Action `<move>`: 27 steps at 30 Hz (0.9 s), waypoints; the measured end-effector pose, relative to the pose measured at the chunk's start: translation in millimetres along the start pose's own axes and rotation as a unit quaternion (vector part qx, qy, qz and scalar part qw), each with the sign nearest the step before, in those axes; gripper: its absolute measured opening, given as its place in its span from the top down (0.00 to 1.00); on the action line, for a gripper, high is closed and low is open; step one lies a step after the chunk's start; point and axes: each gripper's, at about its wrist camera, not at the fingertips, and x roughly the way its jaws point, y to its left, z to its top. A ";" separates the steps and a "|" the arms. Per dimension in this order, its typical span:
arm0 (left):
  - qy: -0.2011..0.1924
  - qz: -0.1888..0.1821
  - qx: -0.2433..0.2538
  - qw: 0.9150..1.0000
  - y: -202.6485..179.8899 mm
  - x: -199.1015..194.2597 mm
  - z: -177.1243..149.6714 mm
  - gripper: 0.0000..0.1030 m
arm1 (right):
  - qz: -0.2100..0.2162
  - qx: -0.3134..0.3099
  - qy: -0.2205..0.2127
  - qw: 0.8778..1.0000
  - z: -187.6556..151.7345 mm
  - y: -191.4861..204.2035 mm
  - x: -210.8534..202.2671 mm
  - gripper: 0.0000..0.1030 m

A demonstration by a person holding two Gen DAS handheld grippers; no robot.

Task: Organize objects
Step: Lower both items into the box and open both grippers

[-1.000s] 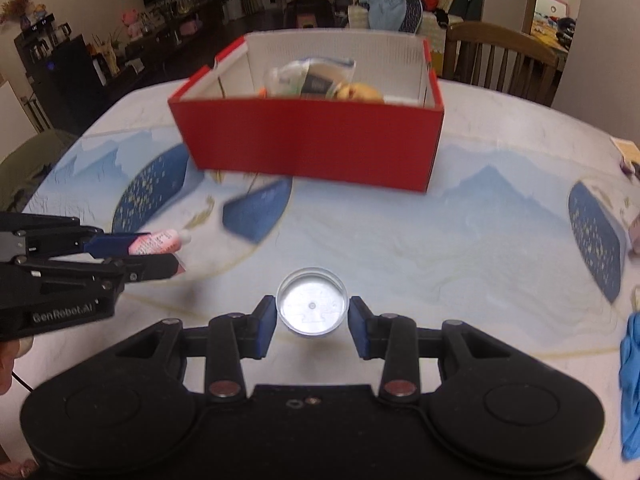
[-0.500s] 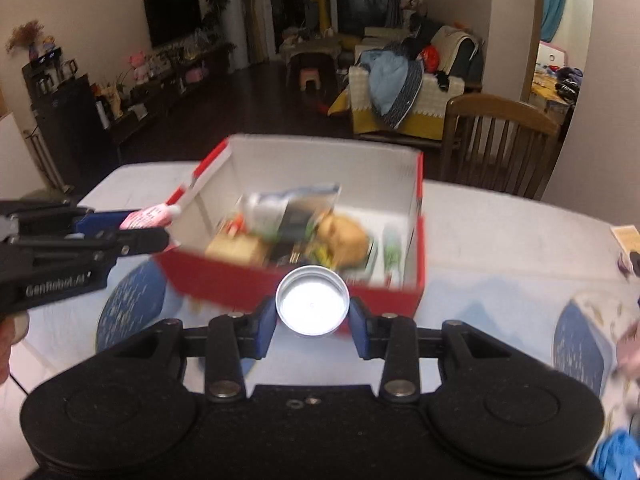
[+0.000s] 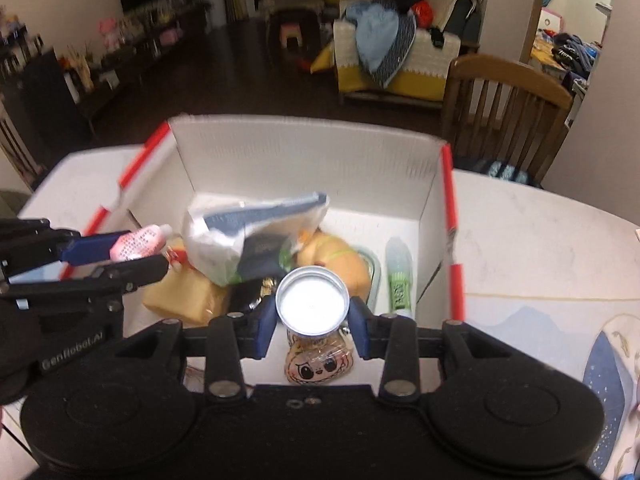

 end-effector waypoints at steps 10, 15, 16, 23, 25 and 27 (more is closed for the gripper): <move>0.038 -0.012 -0.028 0.999 11.2 21.4 -2.7 0.74 | -0.004 0.005 0.031 0.999 -8.6 3.5 33.4 0.63; 0.048 -0.003 -0.027 0.998 9.4 21.8 -5.8 0.74 | 0.004 0.019 0.035 0.999 -9.7 -1.7 34.0 0.62; 0.048 0.001 -0.028 0.998 9.6 21.1 -7.0 0.74 | 0.007 0.021 0.035 0.999 -10.0 -2.7 32.7 0.62; 0.043 0.002 -0.025 0.999 4.8 11.3 -12.3 0.51 | 0.007 0.019 0.019 1.000 -13.0 -5.6 14.5 0.46; 0.032 0.007 -0.027 0.999 3.9 4.3 -12.8 0.41 | 0.005 0.018 0.014 1.000 -14.5 -5.7 6.6 0.46; 0.025 0.004 -0.028 0.999 3.5 -3.1 -12.6 0.40 | 0.001 0.018 0.009 1.000 -15.6 -5.2 -1.7 0.45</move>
